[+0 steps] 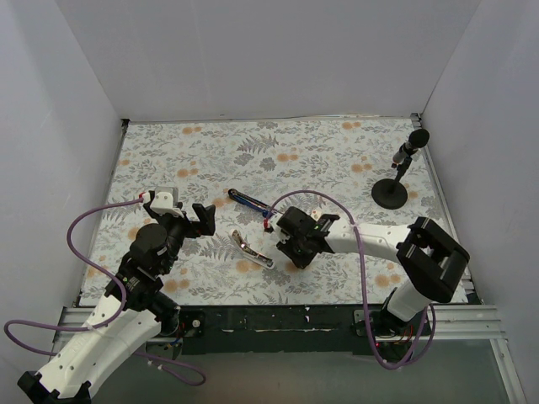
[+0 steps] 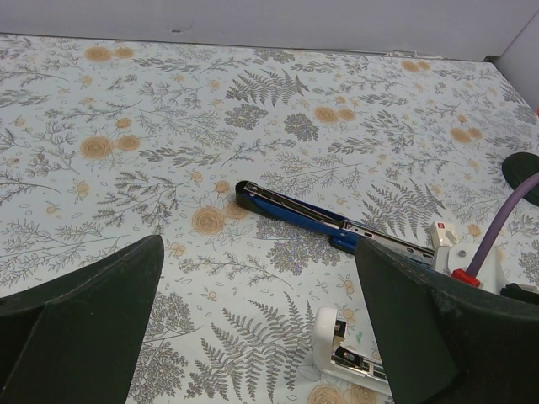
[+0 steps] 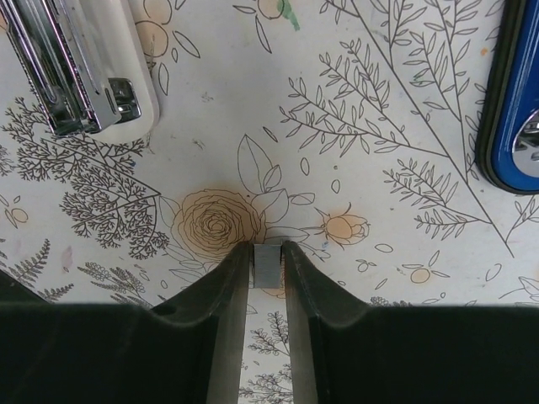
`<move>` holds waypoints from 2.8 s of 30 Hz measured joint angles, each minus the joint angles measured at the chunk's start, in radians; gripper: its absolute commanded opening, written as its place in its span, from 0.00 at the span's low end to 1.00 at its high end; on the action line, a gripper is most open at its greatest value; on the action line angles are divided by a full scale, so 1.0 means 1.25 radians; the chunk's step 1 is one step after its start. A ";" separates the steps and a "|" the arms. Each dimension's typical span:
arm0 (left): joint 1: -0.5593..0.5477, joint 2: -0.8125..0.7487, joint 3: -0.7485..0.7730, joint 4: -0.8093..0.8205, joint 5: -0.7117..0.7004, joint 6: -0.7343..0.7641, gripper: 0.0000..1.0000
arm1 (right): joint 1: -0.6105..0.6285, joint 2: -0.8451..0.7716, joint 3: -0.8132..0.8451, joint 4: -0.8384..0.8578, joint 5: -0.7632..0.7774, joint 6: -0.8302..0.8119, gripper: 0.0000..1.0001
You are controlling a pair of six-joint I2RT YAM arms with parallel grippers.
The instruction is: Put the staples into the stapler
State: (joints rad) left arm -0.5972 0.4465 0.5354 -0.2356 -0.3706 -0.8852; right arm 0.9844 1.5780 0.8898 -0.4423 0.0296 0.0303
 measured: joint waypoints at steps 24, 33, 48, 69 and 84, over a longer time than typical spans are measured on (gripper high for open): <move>0.000 0.008 -0.001 0.000 0.001 0.004 0.98 | 0.027 0.089 0.121 -0.155 0.074 0.040 0.38; 0.004 0.008 -0.001 0.000 0.001 0.005 0.98 | 0.040 0.100 0.125 -0.175 0.078 0.058 0.36; 0.004 0.008 -0.002 0.000 0.001 0.005 0.98 | 0.042 0.106 0.129 -0.179 0.088 0.066 0.17; 0.005 0.005 -0.003 0.000 0.001 0.005 0.98 | 0.096 0.063 0.245 -0.140 0.103 0.054 0.16; 0.012 -0.002 -0.003 0.000 0.001 0.006 0.98 | 0.111 0.034 0.154 0.093 0.078 0.041 0.16</move>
State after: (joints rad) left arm -0.5819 0.4442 0.5320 -0.2352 -0.3691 -0.8780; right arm 1.1236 1.6211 1.0817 -0.3264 0.1272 0.0814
